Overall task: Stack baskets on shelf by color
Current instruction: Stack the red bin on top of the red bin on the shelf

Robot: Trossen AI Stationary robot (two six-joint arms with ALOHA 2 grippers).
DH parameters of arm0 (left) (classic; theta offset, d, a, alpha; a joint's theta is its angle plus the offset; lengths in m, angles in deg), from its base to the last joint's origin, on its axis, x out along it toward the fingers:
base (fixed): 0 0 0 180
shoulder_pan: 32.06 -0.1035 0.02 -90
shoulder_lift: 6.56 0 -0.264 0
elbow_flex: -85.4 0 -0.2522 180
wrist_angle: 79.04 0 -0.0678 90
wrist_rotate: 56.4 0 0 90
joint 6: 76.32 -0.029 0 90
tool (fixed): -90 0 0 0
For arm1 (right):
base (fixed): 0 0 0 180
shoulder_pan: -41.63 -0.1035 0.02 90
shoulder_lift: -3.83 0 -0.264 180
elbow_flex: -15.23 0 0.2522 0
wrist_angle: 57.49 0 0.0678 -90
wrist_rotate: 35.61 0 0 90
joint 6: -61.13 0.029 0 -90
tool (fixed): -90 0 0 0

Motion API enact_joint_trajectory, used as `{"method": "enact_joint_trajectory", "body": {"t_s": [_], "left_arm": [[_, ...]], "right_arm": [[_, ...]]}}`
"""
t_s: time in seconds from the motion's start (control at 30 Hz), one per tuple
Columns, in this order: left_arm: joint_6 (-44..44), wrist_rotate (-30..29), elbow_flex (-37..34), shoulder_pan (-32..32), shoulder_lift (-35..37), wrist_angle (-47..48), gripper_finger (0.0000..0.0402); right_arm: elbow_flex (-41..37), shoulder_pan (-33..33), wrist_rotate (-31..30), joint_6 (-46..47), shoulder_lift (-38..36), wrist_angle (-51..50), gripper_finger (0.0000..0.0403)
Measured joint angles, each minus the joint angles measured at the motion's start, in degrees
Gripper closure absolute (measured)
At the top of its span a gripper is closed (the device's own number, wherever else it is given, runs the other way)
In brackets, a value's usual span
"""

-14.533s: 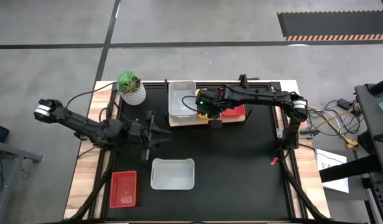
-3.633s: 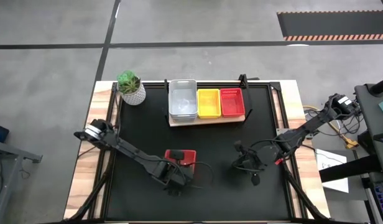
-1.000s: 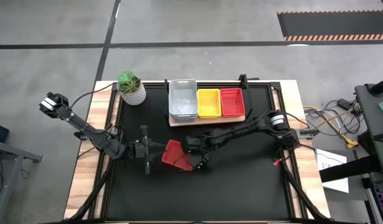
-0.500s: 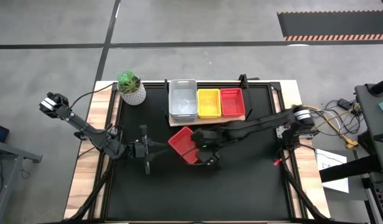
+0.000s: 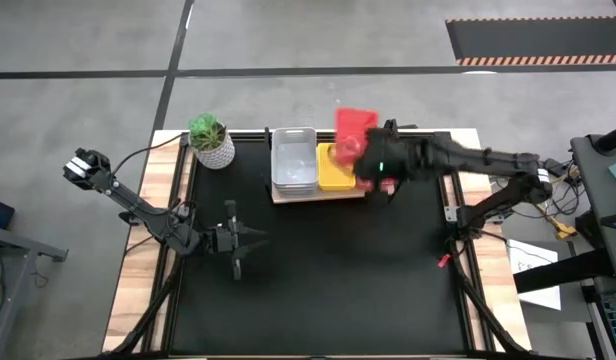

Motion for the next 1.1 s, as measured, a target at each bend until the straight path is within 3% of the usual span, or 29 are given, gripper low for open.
{"method": "enact_joint_trajectory", "body": {"t_s": [0.1,0.2,0.3,0.37,0.8,1.1], "left_arm": [[0.00,0.01,0.00,0.00,0.00,0.04,0.0330],[0.00,0.02,0.00,-0.01,0.00,0.03,0.0330],[0.09,0.00,0.00,0.00,0.00,0.04,0.0330],[0.13,0.02,0.00,0.00,0.00,0.06,0.0330],[0.20,0.02,0.00,0.00,0.00,0.06,0.0330],[0.22,0.02,0.00,0.00,-0.13,0.11,0.0330]], "right_arm": [[-1.30,8.21,3.51,0.65,-0.75,-2.25,0.0394],[-4.04,15.66,12.53,-1.22,-0.56,-1.01,0.0394],[-6.33,20.98,20.22,-3.20,0.75,0.05,0.0394],[-7.62,23.04,21.53,-3.98,1.84,0.00,0.0394],[-8.97,24.71,22.50,-3.29,4.91,-9.61,0.0394],[-11.25,24.69,25.47,-4.26,4.84,-9.35,0.0394]]}}
